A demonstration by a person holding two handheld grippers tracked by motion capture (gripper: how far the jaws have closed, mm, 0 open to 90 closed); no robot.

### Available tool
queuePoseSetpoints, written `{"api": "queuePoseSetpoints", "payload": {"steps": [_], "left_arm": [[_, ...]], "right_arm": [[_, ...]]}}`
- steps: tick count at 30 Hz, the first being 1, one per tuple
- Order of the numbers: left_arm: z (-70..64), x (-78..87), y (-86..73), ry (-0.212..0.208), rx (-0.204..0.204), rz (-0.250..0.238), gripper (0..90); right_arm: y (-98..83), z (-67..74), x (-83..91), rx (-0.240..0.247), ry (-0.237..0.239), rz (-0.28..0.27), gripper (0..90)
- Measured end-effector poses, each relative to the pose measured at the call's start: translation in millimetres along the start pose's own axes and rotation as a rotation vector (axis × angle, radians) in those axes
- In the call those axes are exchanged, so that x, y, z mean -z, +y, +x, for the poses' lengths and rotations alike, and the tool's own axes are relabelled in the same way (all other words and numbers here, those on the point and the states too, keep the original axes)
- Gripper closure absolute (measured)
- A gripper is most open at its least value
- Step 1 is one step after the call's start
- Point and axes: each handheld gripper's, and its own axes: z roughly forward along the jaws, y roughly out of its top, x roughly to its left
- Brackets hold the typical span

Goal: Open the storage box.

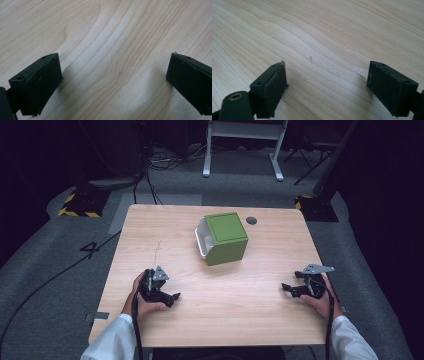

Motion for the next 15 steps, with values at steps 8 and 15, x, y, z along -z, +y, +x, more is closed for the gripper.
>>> {"api": "queuePoseSetpoints", "payload": {"steps": [8, 15], "left_arm": [[1.0, -3.0, 21.1, -0.074, -0.076, -0.007, 18.1], [0.8, 4.2, 48.5, -0.116, -0.122, -0.053, 18.2]], "right_arm": [[-0.1, -0.3, 0.1, 0.002, 0.001, 0.000, 16.0], [-1.2, -1.3, 1.4, 0.004, 0.005, 0.000, 16.0]]}}
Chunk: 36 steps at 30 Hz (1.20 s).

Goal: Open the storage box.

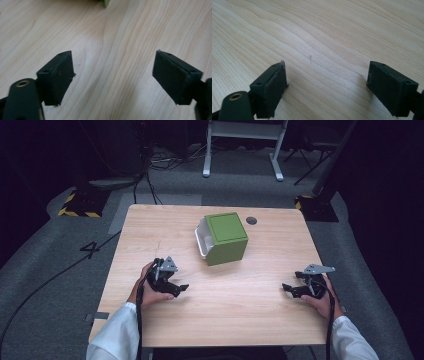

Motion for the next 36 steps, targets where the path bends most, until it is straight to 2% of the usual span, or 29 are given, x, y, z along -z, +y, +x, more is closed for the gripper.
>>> {"api": "queuePoseSetpoints", "payload": {"steps": [1, 2, 4, 6, 10, 11, 12, 14, 16, 17, 18, 19, 22, 31, 36], "left_arm": [[0.1, 0.8, 7.3, 0.004, -0.011, -0.009, 15.8], [0.1, 0.8, 7.3, 0.004, -0.011, -0.009, 16.5], [1.6, 0.8, 16.4, -0.011, -0.026, -0.033, 15.9], [2.1, 0.3, 24.0, 0.000, -0.036, -0.041, 15.6], [3.3, -6.4, 42.8, -0.018, -0.055, -0.077, 15.8], [2.6, -10.7, 50.9, -0.029, -0.072, -0.078, 16.0], [2.6, -10.7, 50.9, -0.029, -0.072, -0.078, 15.9], [0.8, -14.2, 61.5, -0.023, -0.105, -0.077, 15.9], [1.0, -15.8, 69.4, -0.035, -0.115, -0.072, 15.9], [1.0, -16.7, 75.5, -0.034, -0.132, -0.075, 15.9], [2.0, -17.8, 80.8, -0.059, -0.125, -0.088, 15.8], [2.8, -19.1, 84.1, -0.070, -0.131, -0.085, 15.7], [1.5, -25.3, 88.9, -0.070, -0.149, -0.065, 15.8], [2.0, -49.4, 101.9, -0.076, -0.148, -0.018, 15.8], [5.1, -65.0, 102.4, -0.103, -0.139, 0.023, 15.9]], "right_arm": [[0.0, 0.0, 0.0, 0.000, 0.000, 0.000, 15.9], [0.0, 0.0, 0.0, 0.000, 0.000, 0.000, 15.9], [0.2, -0.2, -0.2, 0.001, 0.000, 0.001, 15.7], [0.3, -0.4, -0.3, 0.001, 0.001, 0.001, 15.7], [0.3, -0.4, -0.3, 0.002, 0.001, 0.001, 15.7], [0.3, -0.7, -0.4, 0.003, 0.004, 0.001, 15.6], [0.4, -0.8, -0.4, 0.004, 0.004, 0.001, 15.6], [0.4, -0.9, -0.4, 0.004, 0.005, 0.001, 15.6], [0.3, -1.0, -0.4, 0.004, 0.006, 0.001, 15.7], [0.4, -1.0, -0.4, 0.004, 0.006, 0.001, 15.7], [0.3, -1.1, -0.4, 0.004, 0.006, 0.001, 15.7], [0.4, -1.1, -0.4, 0.005, 0.007, 0.001, 15.7], [0.3, -1.4, -0.3, 0.006, 0.009, 0.001, 15.8], [0.3, -1.3, -0.3, 0.006, 0.009, 0.001, 15.8], [0.0, -1.6, 0.0, 0.008, 0.009, 0.001, 15.9]]}}
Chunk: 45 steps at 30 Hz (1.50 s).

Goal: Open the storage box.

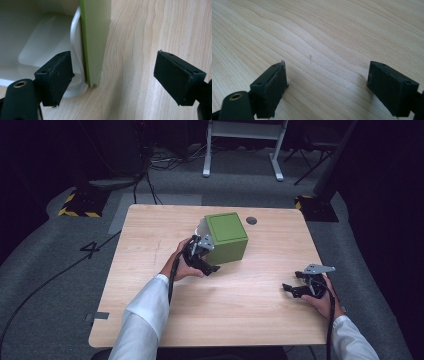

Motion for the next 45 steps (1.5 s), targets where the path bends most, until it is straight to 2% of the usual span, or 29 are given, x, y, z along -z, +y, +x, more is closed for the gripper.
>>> {"api": "queuePoseSetpoints", "payload": {"steps": [2, 4, 9, 15, 17, 23, 26, 28, 29, 31, 32, 33, 37, 41, 45], "left_arm": [[1.2, -3.4, -1.1, -0.009, 0.004, 0.004, 15.9], [2.9, -6.0, -2.4, -0.021, 0.005, 0.027, 15.9], [3.7, -6.5, -4.1, -0.035, 0.007, 0.025, 16.4], [2.9, -1.0, -9.2, -0.030, 0.022, 0.019, 16.5], [4.4, 1.8, -12.3, -0.027, 0.022, 0.029, 16.9], [9.1, 8.0, -24.1, -0.015, 0.044, 0.015, 17.2], [10.3, 12.3, -29.2, 0.020, 0.042, 0.010, 21.2], [11.5, 15.2, -32.2, 0.048, 0.047, 0.001, 30.1], [11.8, 17.2, -33.4, 0.055, 0.053, 0.002, 30.1], [11.9, 19.3, -36.3, 0.075, 0.042, 0.000, 38.2], [11.9, 20.4, -37.1, 0.077, 0.040, 0.008, 38.2], [12.8, 21.9, -39.5, 0.086, 0.032, 0.009, 44.8], [15.6, 24.4, -42.2, 0.114, 0.016, 0.033, 48.2], [18.2, 26.5, -46.9, 0.112, 0.043, 0.016, 48.9], [17.0, 26.9, -49.8, 0.124, 0.047, 0.012, 50.4]], "right_arm": [[-0.1, 0.0, 0.1, 0.000, 0.000, 0.000, 15.9], [-0.1, -0.1, 0.1, 0.000, 0.001, 0.000, 15.9], [-0.5, -0.2, 0.5, -0.001, 0.002, -0.001, 16.2], [-1.1, -0.6, 1.3, -0.001, 0.003, 0.000, 16.2], [-1.1, -0.7, 1.3, -0.001, 0.004, 0.000, 16.2], [-1.2, -1.1, 1.3, 0.002, 0.006, 0.000, 16.2], [-1.1, -1.2, 1.3, 0.001, 0.006, -0.001, 16.2], [-1.0, -1.8, 1.1, 0.005, 0.008, -0.001, 16.1], [-1.0, -1.8, 1.1, 0.005, 0.008, -0.001, 16.1], [-1.0, -1.8, 1.1, 0.005, 0.008, -0.001, 16.0], [-1.0, -1.8, 1.1, 0.005, 0.008, -0.001, 16.0], [-1.0, -1.8, 1.1, 0.005, 0.006, -0.001, 15.9], [-1.0, -1.8, 1.1, 0.005, 0.006, -0.001, 15.9], [-0.9, -1.9, 1.1, 0.007, 0.005, 0.001, 15.8], [-0.9, -1.9, 1.1, 0.007, 0.005, 0.001, 15.8]]}}
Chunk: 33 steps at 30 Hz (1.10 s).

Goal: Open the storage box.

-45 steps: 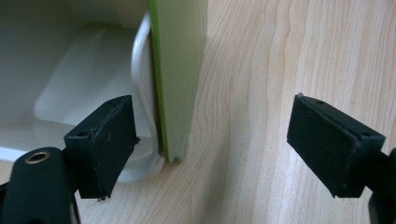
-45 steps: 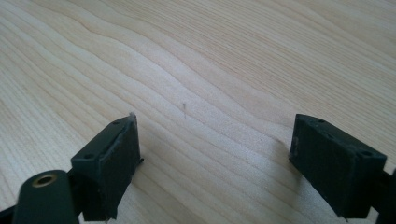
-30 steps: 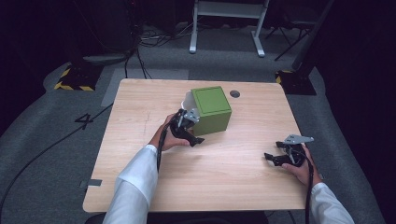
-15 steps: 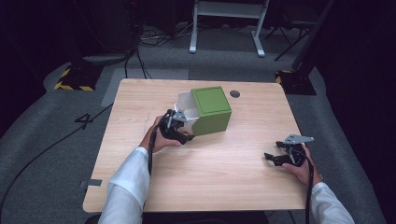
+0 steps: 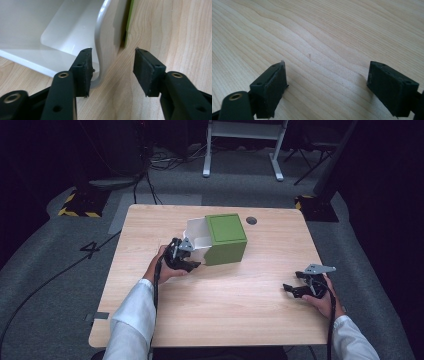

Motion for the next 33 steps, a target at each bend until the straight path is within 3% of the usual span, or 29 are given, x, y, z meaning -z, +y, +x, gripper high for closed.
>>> {"api": "queuePoseSetpoints", "payload": {"steps": [3, 6, 24, 33], "left_arm": [[0.5, 1.2, -1.9, 0.010, 0.000, -0.006, 54.8], [2.9, 1.6, -6.7, 0.024, 0.009, 0.022, 54.7], [11.5, 7.6, -22.7, 0.030, 0.058, 0.022, 53.0], [14.6, 9.4, -27.5, 0.042, 0.059, 0.036, 55.3]], "right_arm": [[0.0, 0.0, 0.0, 0.000, 0.000, 0.000, 15.8], [0.0, 0.0, 0.0, 0.000, 0.000, 0.000, 15.8], [0.0, -0.1, -0.1, 0.001, 0.000, 0.000, 15.7], [0.1, 0.0, -0.1, 0.001, 0.000, 0.000, 15.6]]}}
